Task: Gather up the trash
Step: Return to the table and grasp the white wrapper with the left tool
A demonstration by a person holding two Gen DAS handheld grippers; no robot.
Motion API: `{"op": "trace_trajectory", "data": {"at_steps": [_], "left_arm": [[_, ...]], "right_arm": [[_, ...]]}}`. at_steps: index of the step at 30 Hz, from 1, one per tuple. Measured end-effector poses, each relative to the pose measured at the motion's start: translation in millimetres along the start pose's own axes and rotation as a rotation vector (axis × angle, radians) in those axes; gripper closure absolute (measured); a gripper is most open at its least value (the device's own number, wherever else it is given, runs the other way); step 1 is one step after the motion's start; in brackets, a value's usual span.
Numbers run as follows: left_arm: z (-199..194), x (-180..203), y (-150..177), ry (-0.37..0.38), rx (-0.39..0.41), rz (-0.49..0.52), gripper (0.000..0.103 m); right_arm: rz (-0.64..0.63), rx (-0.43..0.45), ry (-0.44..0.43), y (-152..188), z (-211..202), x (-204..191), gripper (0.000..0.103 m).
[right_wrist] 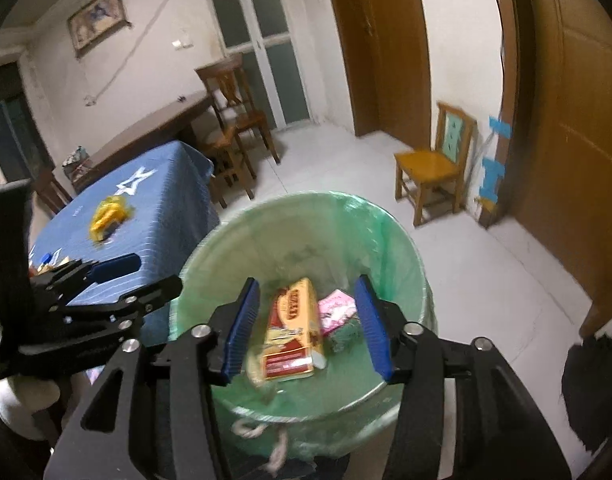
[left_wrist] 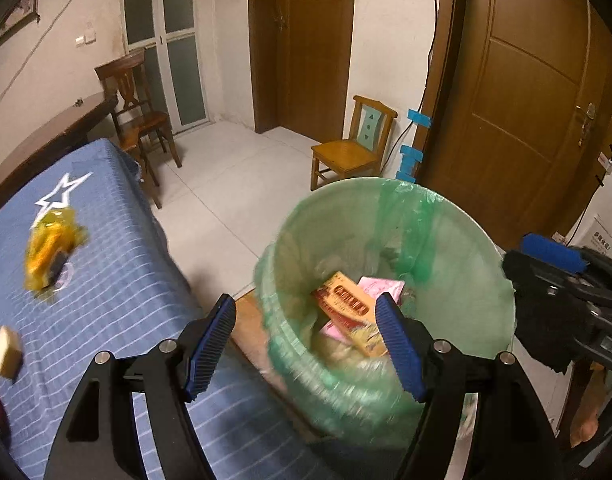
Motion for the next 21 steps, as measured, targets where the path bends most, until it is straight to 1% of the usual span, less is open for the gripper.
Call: {"op": "trace_trajectory", "data": {"at_steps": [4, 7, 9, 11, 15, 19, 21], "left_arm": [[-41, -17, 19, -0.018, 0.028, -0.010, 0.030], [-74, -39, 35, -0.050, 0.047, -0.031, 0.030], [-96, -59, 48, -0.073, 0.058, -0.056, 0.030], [-124, -87, 64, -0.111, 0.073, -0.106, 0.030], [-178, -137, 92, -0.172, 0.118, -0.203, 0.030], [-249, -183, 114, -0.242, 0.194, -0.278, 0.030], [-282, -199, 122, -0.263, 0.238, -0.308, 0.030]], "right_arm": [[-0.032, 0.071, -0.047, 9, -32, -29, 0.044], [-0.061, 0.093, -0.102, 21, -48, -58, 0.040], [-0.079, 0.089, -0.145, 30, -54, -78, 0.039], [-0.102, 0.077, -0.188, 40, -57, -100, 0.039], [-0.143, 0.048, -0.242, 54, -58, -135, 0.039], [-0.189, 0.021, -0.296, 67, -60, -173, 0.039], [-0.212, 0.015, -0.322, 70, -63, -192, 0.039]]}}
Point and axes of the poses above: each gripper's, at about its wrist camera, not at the fingertips, and z roughly the way its jaws point, x to its right, y to its underside, the point moved 8 cm from there along z, roughly the way its jaws point, and after that the axes turned 15 degrees about y, right-handed, at the moved point
